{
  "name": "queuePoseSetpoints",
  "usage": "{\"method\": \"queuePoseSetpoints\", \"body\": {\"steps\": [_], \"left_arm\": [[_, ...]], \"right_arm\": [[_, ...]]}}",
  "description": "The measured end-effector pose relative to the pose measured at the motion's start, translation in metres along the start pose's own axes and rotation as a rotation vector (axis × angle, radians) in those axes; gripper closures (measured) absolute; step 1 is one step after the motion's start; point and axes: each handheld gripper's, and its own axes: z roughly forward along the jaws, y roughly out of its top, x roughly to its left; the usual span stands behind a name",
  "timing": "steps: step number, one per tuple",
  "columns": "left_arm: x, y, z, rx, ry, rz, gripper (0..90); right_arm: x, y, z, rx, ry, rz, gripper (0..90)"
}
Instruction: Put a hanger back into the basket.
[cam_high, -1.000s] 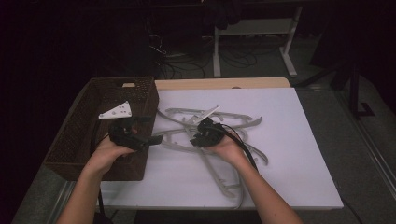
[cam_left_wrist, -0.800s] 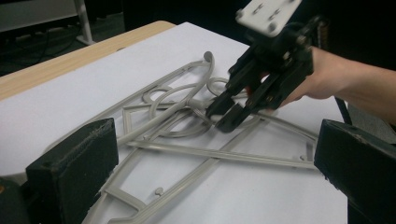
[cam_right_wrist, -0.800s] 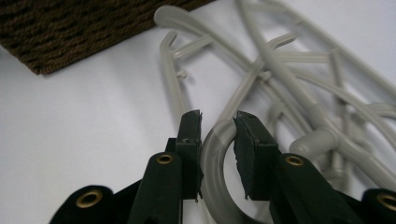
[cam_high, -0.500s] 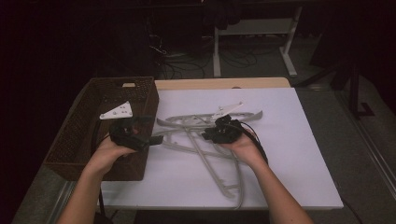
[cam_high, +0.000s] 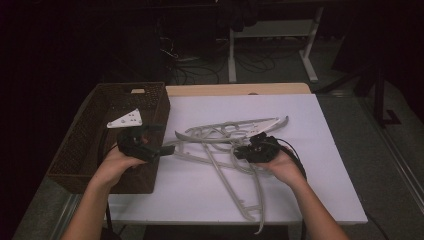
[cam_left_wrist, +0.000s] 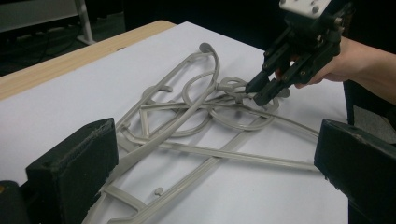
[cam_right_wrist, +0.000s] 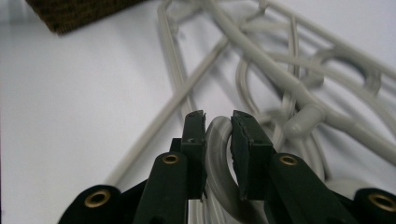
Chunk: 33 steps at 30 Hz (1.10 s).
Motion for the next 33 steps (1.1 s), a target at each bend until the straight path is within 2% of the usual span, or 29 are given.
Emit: {"method": "queuePoseSetpoints", "body": {"steps": [3,4,5,6,9,12,14,17,18,23,24,25,26,27,28,29,31,33], "left_arm": [[-0.001,0.0,0.0,0.003,-0.002,0.003,0.0],[-0.001,0.0,0.0,0.001,-0.002,0.003,0.0],[-0.001,0.0,0.0,-0.001,-0.002,0.001,0.0],[0.0,0.0,-0.001,-0.001,-0.001,0.001,0.0],[0.0,0.0,-0.001,-0.001,0.002,-0.001,0.0],[0.0,0.0,-0.002,-0.004,0.002,-0.001,0.0],[0.0,0.0,-0.002,-0.004,0.002,-0.001,0.0],[0.001,-0.001,-0.002,-0.003,0.004,-0.004,0.0],[0.001,-0.001,-0.001,-0.001,0.004,-0.003,0.0],[0.001,-0.001,-0.001,0.0,0.005,-0.004,0.0],[0.001,-0.001,-0.001,0.0,0.004,-0.004,0.0],[0.001,-0.001,-0.001,-0.001,0.004,-0.006,0.0],[0.002,-0.001,-0.001,-0.001,0.005,-0.006,0.0],[0.002,-0.001,-0.002,-0.001,0.006,-0.006,0.0],[0.002,-0.001,-0.002,-0.002,0.006,-0.006,0.0],[0.002,-0.001,-0.002,-0.003,0.006,-0.007,0.0],[0.002,-0.001,-0.003,-0.004,0.005,-0.007,0.0],[0.002,-0.001,-0.004,-0.008,0.004,-0.006,0.0]], "right_arm": [[-0.006,-0.01,0.003,0.04,0.012,0.004,74.4],[-0.007,-0.016,0.006,0.072,0.018,0.001,74.5],[-0.007,-0.016,0.006,0.072,0.018,0.001,74.5],[-0.008,-0.02,0.008,0.101,0.023,-0.005,74.3],[-0.009,-0.023,0.009,0.117,0.022,-0.004,73.4],[-0.01,-0.022,0.01,0.115,0.031,0.002,60.6],[-0.009,-0.02,0.009,0.107,0.029,0.001,58.1],[-0.008,-0.009,0.005,0.059,0.029,0.003,55.6],[-0.009,0.0,0.005,0.046,0.03,0.0,55.6],[-0.012,0.025,0.02,0.032,0.04,-0.018,59.6],[-0.012,0.025,0.02,0.032,0.04,-0.018,59.6],[-0.013,0.032,0.026,0.035,0.048,-0.022,60.3],[-0.013,0.046,0.038,0.037,0.061,-0.03,61.7],[-0.013,0.046,0.038,0.037,0.061,-0.03,61.7],[-0.013,0.052,0.045,0.041,0.069,-0.034,61.8],[-0.013,0.063,0.058,0.056,0.08,-0.051,62.7],[-0.013,0.067,0.063,0.062,0.086,-0.059,62.6],[-0.011,0.08,0.086,0.091,0.095,-0.075,62.5]]}}
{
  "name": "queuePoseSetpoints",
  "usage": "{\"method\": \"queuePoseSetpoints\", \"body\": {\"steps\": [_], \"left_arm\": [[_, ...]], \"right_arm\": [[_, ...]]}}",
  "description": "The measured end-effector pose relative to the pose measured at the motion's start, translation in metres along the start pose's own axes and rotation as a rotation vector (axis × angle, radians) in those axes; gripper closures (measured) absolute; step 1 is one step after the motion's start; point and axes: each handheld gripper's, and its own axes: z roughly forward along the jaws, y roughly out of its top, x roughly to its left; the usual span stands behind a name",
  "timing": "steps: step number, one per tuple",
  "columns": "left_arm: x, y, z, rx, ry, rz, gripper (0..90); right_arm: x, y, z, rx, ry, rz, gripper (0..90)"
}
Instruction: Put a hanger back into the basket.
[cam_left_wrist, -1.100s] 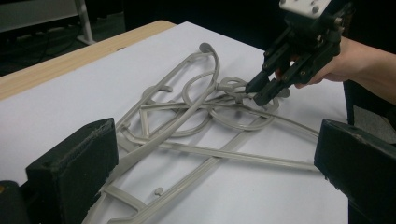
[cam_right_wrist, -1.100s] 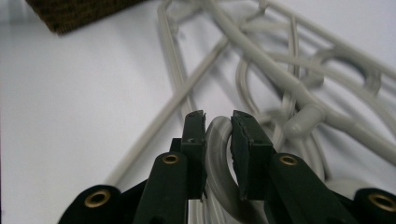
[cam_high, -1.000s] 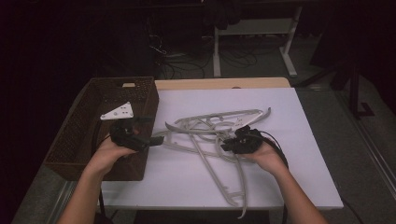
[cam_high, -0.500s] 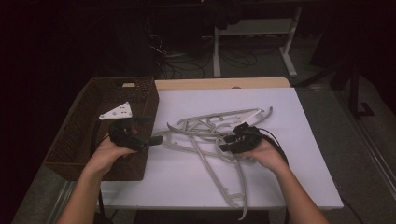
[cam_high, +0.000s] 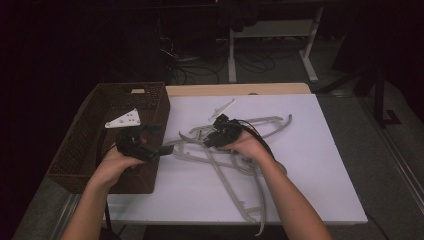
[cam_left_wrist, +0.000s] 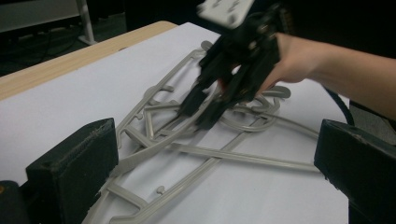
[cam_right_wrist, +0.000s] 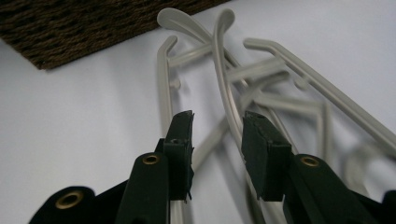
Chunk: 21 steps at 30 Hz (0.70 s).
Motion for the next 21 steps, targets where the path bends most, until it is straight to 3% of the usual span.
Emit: {"method": "queuePoseSetpoints", "body": {"steps": [2,3,6,8,12,17,21], "left_arm": [[0.0,0.0,0.0,-0.001,0.0,-0.001,0.0],[0.0,0.0,0.0,-0.001,0.0,-0.002,0.0],[0.0,0.0,0.0,-0.001,0.0,-0.002,0.0],[0.0,0.0,-0.001,-0.004,-0.001,-0.001,0.0],[0.0,0.0,-0.001,-0.004,-0.002,0.0,0.0],[0.0,0.0,-0.001,-0.005,-0.002,-0.001,0.0],[0.001,0.0,-0.001,-0.006,-0.002,-0.002,0.0]], "right_arm": [[0.0,0.003,0.005,0.006,-0.002,-0.001,62.6],[-0.001,0.01,0.017,0.023,0.006,-0.014,63.6],[-0.002,0.011,0.02,0.03,0.008,-0.017,64.3],[-0.006,0.015,0.035,0.058,0.004,-0.025,67.5],[-0.007,0.016,0.045,0.11,-0.005,-0.048,71.0],[-0.009,0.016,0.048,0.104,-0.012,-0.075,78.2],[-0.005,0.017,0.045,0.093,-0.033,-0.127,79.6]]}}
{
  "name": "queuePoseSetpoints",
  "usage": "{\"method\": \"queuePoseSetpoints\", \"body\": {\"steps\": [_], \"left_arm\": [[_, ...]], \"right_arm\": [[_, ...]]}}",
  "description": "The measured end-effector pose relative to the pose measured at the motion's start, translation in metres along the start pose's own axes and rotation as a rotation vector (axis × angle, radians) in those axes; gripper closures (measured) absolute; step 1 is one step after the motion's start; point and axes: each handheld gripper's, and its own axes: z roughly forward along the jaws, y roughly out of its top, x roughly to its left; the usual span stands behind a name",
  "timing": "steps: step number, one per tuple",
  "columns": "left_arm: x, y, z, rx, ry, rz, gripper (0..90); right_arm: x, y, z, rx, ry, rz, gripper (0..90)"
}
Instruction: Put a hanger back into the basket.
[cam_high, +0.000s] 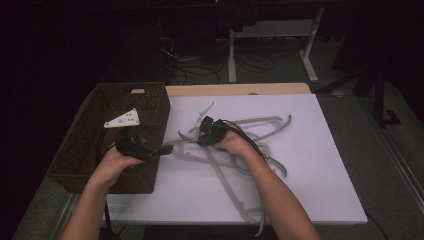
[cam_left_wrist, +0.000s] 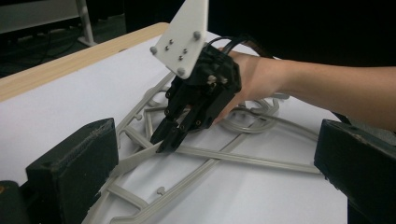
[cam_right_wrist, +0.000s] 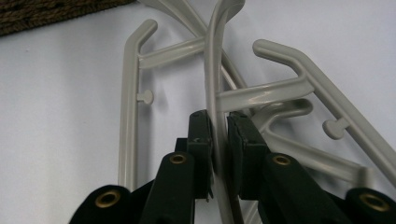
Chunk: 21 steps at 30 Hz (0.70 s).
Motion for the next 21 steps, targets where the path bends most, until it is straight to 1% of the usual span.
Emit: {"method": "queuePoseSetpoints", "body": {"steps": [5,7,8,9,10,11,12,13,14,17,21], "left_arm": [[0.0,0.0,-0.001,0.0,0.002,0.002,0.0],[0.0,0.001,-0.001,-0.001,0.004,0.001,0.0],[0.0,0.001,-0.001,-0.001,0.004,0.001,0.0],[0.0,0.001,-0.002,-0.002,0.005,0.002,0.0],[0.0,0.001,-0.002,-0.003,0.006,0.002,0.0],[0.0,0.001,-0.003,-0.003,0.009,0.002,0.0],[0.0,0.001,-0.003,-0.003,0.009,0.002,0.0],[0.001,0.001,-0.004,-0.006,0.01,-0.002,0.0],[0.001,0.001,-0.004,-0.005,0.011,-0.001,0.0],[0.001,0.001,-0.004,-0.005,0.012,-0.001,0.0],[0.0,0.001,-0.002,-0.002,0.01,0.0,0.0]], "right_arm": [[0.011,0.006,-0.016,-0.044,-0.007,-0.043,81.4],[0.016,0.006,-0.023,-0.051,-0.007,-0.068,81.3],[0.016,0.006,-0.023,-0.051,-0.007,-0.068,81.3],[0.019,0.006,-0.026,-0.052,-0.002,-0.086,81.3],[0.027,0.006,-0.031,-0.053,0.008,-0.115,81.3],[0.031,0.005,-0.034,-0.053,0.019,-0.13,81.3],[0.031,0.005,-0.034,-0.053,0.019,-0.13,81.3],[0.041,0.003,-0.037,-0.052,0.038,-0.16,81.3],[0.046,0.002,-0.039,-0.049,0.051,-0.177,81.3],[0.062,-0.004,-0.041,-0.037,0.102,-0.218,81.2],[0.08,-0.016,-0.037,-0.009,0.164,-0.256,80.8]]}}
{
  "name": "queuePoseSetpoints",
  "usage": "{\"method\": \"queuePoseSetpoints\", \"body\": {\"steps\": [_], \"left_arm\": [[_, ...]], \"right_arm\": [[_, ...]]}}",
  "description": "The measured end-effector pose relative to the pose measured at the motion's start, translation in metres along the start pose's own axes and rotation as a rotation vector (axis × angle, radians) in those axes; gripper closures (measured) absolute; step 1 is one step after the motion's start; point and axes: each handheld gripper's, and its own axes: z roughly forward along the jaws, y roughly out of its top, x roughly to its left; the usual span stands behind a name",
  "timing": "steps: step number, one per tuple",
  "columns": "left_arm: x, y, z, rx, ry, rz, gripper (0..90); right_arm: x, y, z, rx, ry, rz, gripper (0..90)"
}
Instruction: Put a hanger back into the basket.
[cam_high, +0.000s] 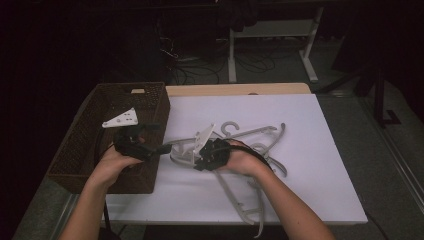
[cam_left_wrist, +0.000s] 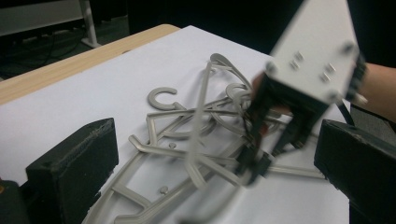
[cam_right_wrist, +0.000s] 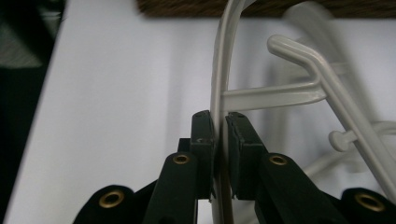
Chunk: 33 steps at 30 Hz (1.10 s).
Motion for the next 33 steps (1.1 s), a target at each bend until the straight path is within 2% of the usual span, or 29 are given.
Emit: {"method": "queuePoseSetpoints", "body": {"steps": [4,9,10,12,17,18,19,22,23,24,25,26,33], "left_arm": [[-0.001,0.0,0.002,0.007,-0.001,0.002,0.0],[-0.002,0.0,0.004,0.01,-0.001,0.002,0.0],[-0.002,0.0,0.004,0.014,0.004,0.0,0.0],[-0.002,0.0,0.004,0.017,0.013,-0.007,0.0],[-0.005,0.002,0.007,0.03,0.029,-0.018,0.0],[-0.006,0.003,0.01,0.036,0.033,-0.019,0.0],[-0.009,0.005,0.015,0.045,0.034,-0.024,0.0],[-0.015,0.01,0.024,0.061,0.028,-0.026,0.2],[-0.015,0.01,0.024,0.061,0.028,-0.026,1.5],[-0.019,0.012,0.033,0.071,0.026,-0.029,1.8],[-0.019,0.012,0.033,0.071,0.026,-0.029,2.4],[-0.024,0.014,0.043,0.097,0.026,-0.025,4.1],[-0.034,0.018,0.091,0.192,0.008,0.001,16.2]], "right_arm": [[0.012,-0.011,0.011,0.046,0.048,-0.01,80.1],[0.013,-0.018,0.018,0.063,0.062,0.011,78.0],[0.012,-0.02,0.018,0.053,0.061,0.03,69.7],[0.012,-0.022,0.013,0.036,0.047,0.057,61.6],[0.01,-0.031,-0.017,-0.05,-0.048,0.161,39.5],[0.01,-0.031,-0.017,-0.05,-0.048,0.161,39.5],[0.007,-0.04,-0.03,-0.066,-0.08,0.207,34.7],[0.004,-0.056,-0.051,-0.091,-0.14,0.276,27.8],[0.004,-0.056,-0.051,-0.091,-0.14,0.276,27.8],[0.002,-0.069,-0.064,-0.112,-0.174,0.331,24.1],[0.001,-0.076,-0.07,-0.12,-0.188,0.362,22.1],[0.001,-0.082,-0.076,-0.126,-0.211,0.389,21.0],[-0.002,-0.126,-0.114,-0.202,-0.332,0.542,16.7]]}}
